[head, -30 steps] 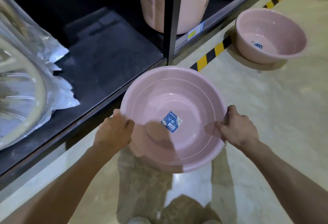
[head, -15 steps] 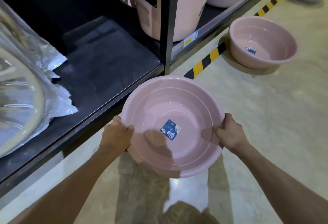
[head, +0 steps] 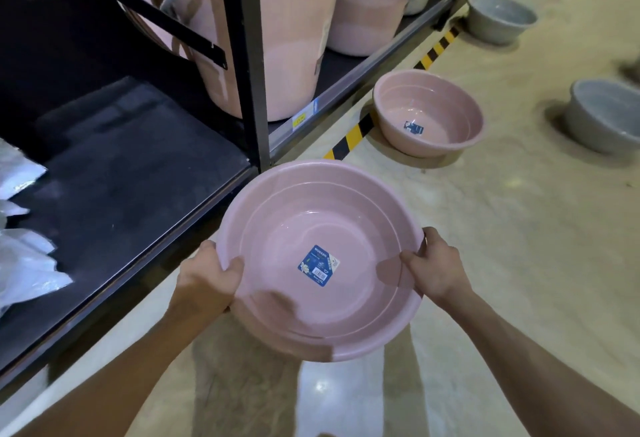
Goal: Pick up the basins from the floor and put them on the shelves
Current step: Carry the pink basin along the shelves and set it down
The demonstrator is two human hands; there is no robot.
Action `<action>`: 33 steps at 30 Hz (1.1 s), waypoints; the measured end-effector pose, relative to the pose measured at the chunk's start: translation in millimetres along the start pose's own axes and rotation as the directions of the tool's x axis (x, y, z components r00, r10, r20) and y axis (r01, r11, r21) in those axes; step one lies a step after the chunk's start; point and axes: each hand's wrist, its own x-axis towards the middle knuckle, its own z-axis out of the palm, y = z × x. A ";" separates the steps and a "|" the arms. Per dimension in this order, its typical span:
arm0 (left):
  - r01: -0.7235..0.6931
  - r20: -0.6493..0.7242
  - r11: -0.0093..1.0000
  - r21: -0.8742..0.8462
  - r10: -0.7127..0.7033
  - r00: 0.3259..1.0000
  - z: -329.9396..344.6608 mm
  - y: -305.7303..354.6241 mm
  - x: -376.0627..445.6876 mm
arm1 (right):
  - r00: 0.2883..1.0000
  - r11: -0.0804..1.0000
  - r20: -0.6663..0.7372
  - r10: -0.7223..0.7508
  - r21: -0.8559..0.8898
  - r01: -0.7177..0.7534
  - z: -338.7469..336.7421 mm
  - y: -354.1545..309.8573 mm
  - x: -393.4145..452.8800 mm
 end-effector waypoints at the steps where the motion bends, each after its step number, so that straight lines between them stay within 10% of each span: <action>1: 0.013 0.016 1.000 0.028 -0.013 1.000 -2.2 13.2 3.6 | 1.000 1.000 -0.022 0.008 0.005 -0.008 -10.5 0.2 1.8; 8: -0.002 0.091 0.987 0.164 -0.013 0.996 -80.9 170.9 -11.4 | 0.991 0.994 -0.095 0.098 0.066 -0.092 -146.8 -31.4 -25.4; 22: -0.346 0.199 0.937 0.045 0.332 0.922 -361.6 609.9 -176.7 | 0.966 0.990 -0.219 0.138 0.039 -0.132 -651.5 -218.1 -169.0; 33: -0.364 0.183 0.923 0.127 0.338 0.923 -400.4 727.5 -188.4 | 0.964 0.989 -0.235 0.124 0.104 -0.102 -780.1 -259.4 -179.1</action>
